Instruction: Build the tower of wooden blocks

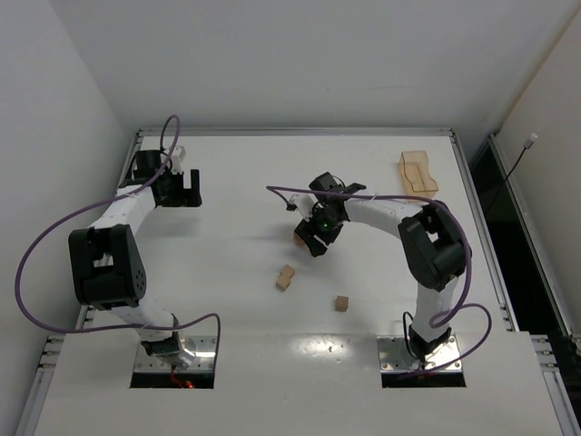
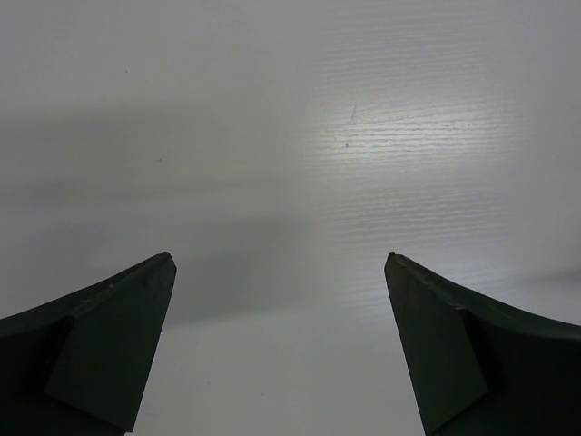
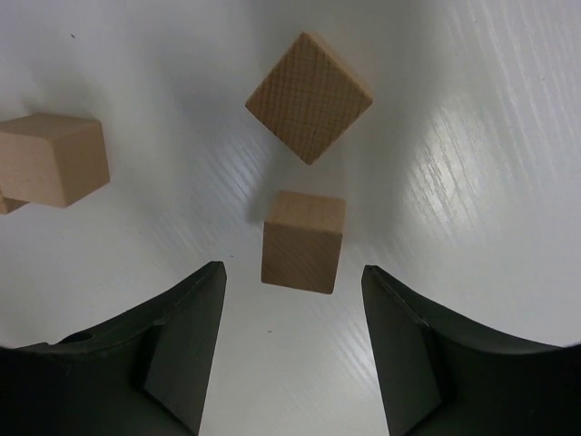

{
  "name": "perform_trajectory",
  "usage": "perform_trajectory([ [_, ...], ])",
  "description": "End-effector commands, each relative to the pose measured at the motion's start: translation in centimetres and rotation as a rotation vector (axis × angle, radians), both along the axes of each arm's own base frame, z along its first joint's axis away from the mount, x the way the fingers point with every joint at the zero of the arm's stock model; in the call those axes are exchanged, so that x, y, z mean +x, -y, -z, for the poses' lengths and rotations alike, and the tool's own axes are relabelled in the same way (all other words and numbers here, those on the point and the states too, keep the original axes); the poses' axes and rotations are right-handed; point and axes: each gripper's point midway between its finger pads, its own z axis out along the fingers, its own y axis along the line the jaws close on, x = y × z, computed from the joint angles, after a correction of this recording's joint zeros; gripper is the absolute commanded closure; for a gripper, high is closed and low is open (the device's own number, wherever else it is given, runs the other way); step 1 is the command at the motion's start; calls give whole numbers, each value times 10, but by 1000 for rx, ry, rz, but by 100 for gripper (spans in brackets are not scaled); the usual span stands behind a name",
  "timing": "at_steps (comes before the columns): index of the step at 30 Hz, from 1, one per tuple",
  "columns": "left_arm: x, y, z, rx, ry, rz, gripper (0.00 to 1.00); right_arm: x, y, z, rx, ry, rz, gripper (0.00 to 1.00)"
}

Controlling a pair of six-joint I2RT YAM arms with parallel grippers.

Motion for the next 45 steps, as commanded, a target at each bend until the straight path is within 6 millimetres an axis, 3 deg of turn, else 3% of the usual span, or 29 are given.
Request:
perform_trajectory([
  [1, 14, -6, -16, -5, 57, -14, 0, 7, -4, 6, -8, 15, -16, 42],
  [4, 14, -6, -16, -5, 57, -14, 0, 9, -4, 12, -27, 2, -13, 46],
  [7, 14, -8, -16, 8, 56, -14, 0, 13, -7, 11, -28, 0, -13, 58],
  [10, 14, -8, -16, 8, 56, -14, 0, 12, -9, 11, -17, -7, -18, 77],
  [11, 14, -8, -16, 8, 56, -14, 0, 13, -9, 7, -12, 7, -27, 89],
  [14, 11, -8, -12, 6, 46, -14, 0, 10, -9, 0, -5, 9, -45, 100],
  [17, 11, -8, -12, 6, 46, -14, 0, 5, -7, -9, 17, 3, -79, 100],
  [21, 11, -6, -12, -1, 47, -8, 0, 13, -6, -40, 30, 105, -188, 100],
  [24, 11, -6, -12, -1, 47, -8, 0, 19, -2, -60, 32, 196, -314, 100],
  [31, 11, -4, -12, -7, 48, -1, 0, 23, -8, -81, 98, 318, -665, 100],
  [34, 11, -4, -12, -7, 48, -1, 0, 22, -14, -84, 141, 312, -761, 100],
  [35, 11, -4, -16, -6, 57, -1, 0, 19, -15, -76, 144, 280, -778, 100],
  [45, 14, -5, -16, -6, 57, -1, 0, 40, -34, -65, 110, 308, -835, 100],
])
